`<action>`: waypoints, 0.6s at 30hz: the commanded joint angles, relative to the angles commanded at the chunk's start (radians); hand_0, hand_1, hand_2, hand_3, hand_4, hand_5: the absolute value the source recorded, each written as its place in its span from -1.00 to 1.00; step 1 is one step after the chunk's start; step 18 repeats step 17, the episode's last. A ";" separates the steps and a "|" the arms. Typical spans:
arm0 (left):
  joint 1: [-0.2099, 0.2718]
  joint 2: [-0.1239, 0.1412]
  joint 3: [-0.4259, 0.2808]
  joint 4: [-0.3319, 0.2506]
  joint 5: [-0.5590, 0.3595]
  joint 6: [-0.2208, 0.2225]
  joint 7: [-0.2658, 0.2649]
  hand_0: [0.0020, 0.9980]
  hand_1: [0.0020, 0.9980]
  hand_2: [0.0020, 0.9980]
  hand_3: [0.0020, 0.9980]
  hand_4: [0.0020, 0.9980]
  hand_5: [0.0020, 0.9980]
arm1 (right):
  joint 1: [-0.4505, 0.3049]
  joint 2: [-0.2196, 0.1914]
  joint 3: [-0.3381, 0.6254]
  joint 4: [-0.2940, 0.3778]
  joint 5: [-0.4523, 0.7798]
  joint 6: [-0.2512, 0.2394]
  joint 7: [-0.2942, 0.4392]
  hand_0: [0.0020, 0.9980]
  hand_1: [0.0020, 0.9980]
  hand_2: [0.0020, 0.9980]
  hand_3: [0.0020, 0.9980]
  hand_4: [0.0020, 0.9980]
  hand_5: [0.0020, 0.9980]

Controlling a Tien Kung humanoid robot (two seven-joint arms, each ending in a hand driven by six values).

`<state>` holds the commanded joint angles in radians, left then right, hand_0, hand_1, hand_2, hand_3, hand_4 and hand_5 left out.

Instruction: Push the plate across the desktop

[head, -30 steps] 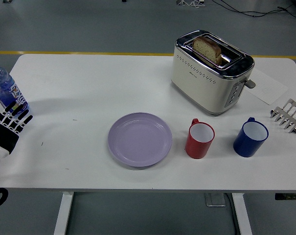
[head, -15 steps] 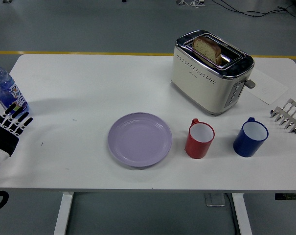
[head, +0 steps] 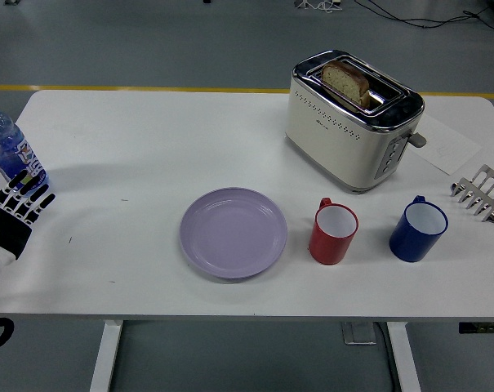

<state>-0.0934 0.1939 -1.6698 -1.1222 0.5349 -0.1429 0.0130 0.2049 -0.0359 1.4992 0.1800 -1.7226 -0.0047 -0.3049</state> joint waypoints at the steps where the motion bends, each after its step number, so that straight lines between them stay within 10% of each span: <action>1: 0.002 0.001 0.001 0.001 0.001 0.000 0.000 0.33 0.37 0.36 0.26 -0.03 0.94 | 0.000 0.001 0.002 0.000 -0.002 0.000 -0.001 0.27 0.23 0.28 0.16 -0.28 -0.71; 18: -0.002 0.014 0.034 -0.001 0.015 0.003 0.000 0.33 0.36 0.36 0.26 -0.03 0.94 | -0.015 0.000 -0.094 0.000 0.149 -0.021 0.006 0.27 0.24 0.29 0.16 -0.27 -0.71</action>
